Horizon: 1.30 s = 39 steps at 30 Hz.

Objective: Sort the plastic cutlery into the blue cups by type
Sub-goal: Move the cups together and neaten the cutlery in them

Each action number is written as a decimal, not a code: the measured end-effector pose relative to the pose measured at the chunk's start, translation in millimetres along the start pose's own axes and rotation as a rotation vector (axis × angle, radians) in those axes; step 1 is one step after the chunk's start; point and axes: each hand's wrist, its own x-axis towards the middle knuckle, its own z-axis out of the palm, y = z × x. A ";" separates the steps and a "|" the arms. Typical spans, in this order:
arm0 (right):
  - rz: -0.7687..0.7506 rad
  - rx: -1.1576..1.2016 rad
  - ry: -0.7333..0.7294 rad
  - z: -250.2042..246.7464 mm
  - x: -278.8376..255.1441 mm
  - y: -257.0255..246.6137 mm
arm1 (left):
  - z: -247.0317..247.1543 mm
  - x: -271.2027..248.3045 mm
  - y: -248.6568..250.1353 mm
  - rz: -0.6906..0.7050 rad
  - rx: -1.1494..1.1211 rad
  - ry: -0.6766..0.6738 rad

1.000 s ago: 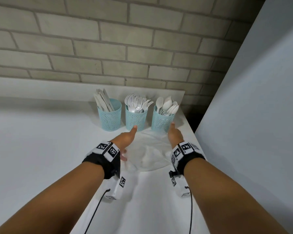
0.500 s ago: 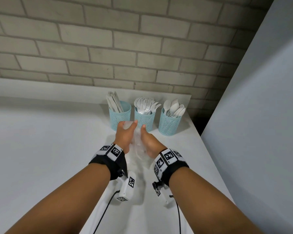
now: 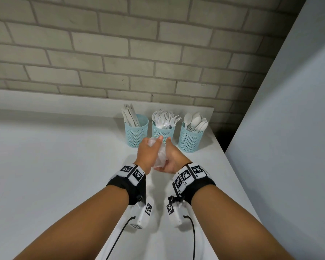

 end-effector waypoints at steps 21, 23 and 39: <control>-0.085 -0.347 0.045 1.6 1.3 -4.7 | 8.1 0.9 6.6 0.504 0.283 0.083; -0.123 -0.172 -0.062 -3.5 1.8 -7.3 | 10.4 0.5 4.2 0.548 0.345 0.023; -0.956 -0.559 0.358 6.8 -2.0 -13.3 | 13.5 1.1 15.9 0.232 0.194 0.017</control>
